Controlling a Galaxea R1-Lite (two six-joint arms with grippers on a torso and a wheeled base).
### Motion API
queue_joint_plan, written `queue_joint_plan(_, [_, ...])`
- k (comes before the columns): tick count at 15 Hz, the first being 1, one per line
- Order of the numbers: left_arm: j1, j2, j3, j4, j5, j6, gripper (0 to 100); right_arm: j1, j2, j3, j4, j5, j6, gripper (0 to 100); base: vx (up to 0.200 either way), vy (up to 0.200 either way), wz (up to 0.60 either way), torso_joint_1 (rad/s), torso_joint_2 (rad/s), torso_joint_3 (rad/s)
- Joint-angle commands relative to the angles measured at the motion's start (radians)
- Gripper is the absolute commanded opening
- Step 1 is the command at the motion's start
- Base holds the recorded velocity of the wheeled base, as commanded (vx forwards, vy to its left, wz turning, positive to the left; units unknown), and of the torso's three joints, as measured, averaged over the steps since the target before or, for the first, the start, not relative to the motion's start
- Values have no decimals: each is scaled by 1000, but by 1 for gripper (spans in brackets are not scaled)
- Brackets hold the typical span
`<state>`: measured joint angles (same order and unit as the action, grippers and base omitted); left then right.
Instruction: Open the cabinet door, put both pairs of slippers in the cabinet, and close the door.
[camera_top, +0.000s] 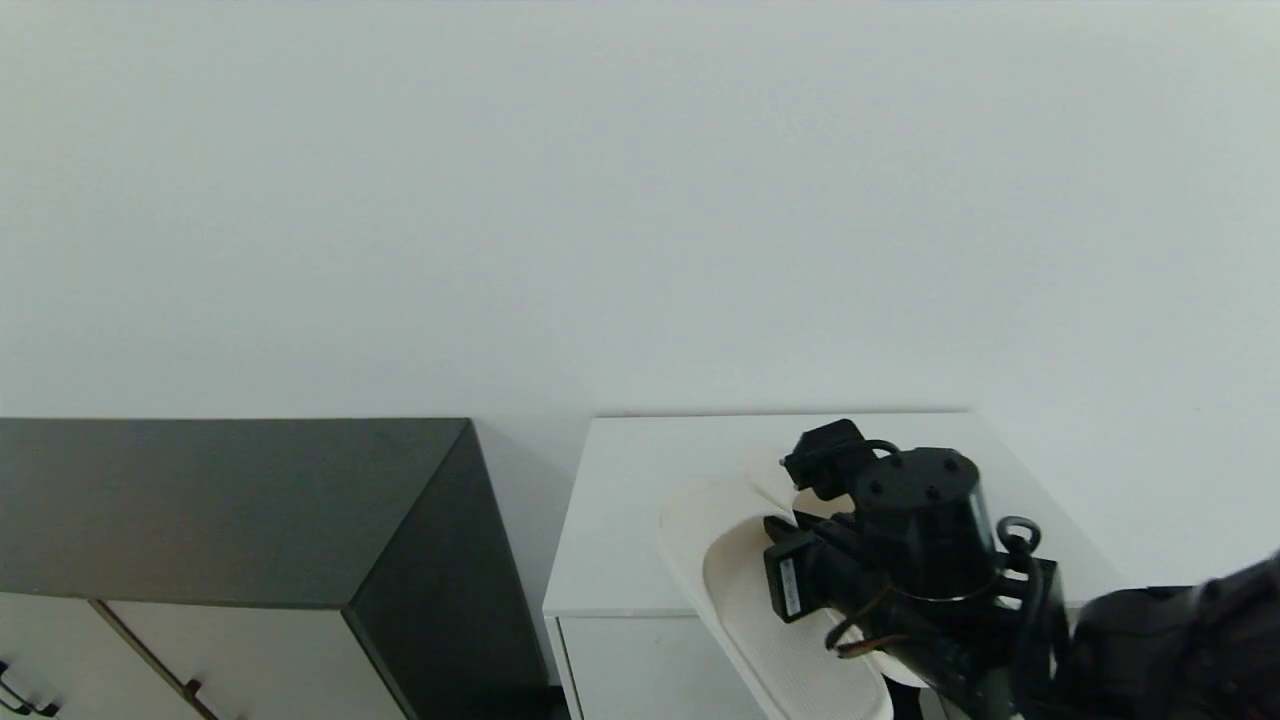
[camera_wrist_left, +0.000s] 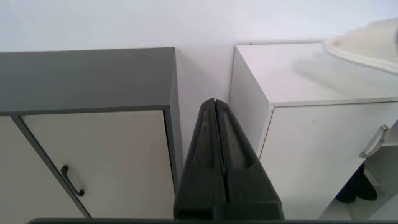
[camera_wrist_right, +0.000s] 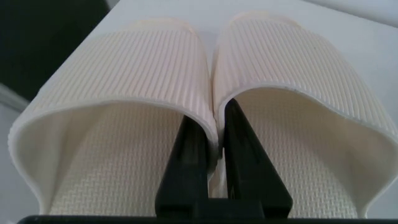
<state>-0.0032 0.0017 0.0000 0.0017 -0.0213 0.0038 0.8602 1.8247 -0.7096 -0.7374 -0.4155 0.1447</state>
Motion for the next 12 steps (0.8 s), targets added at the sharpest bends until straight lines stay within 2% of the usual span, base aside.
queue_joint_plan(1, [0, 0, 0, 0, 0, -1, 0, 5, -107, 59, 1, 7, -4, 0, 0, 0, 0, 0, 0, 0])
queue_joint_plan(6, [0, 0, 0, 0, 0, -1, 0, 5, -91, 51, 0, 4, -2, 0, 0, 0, 0, 0, 0, 0])
queue_joint_plan(12, [0, 0, 0, 0, 0, -1, 0, 6, -91, 55, 0, 3, -4, 0, -200, 0, 0, 4, 3, 0])
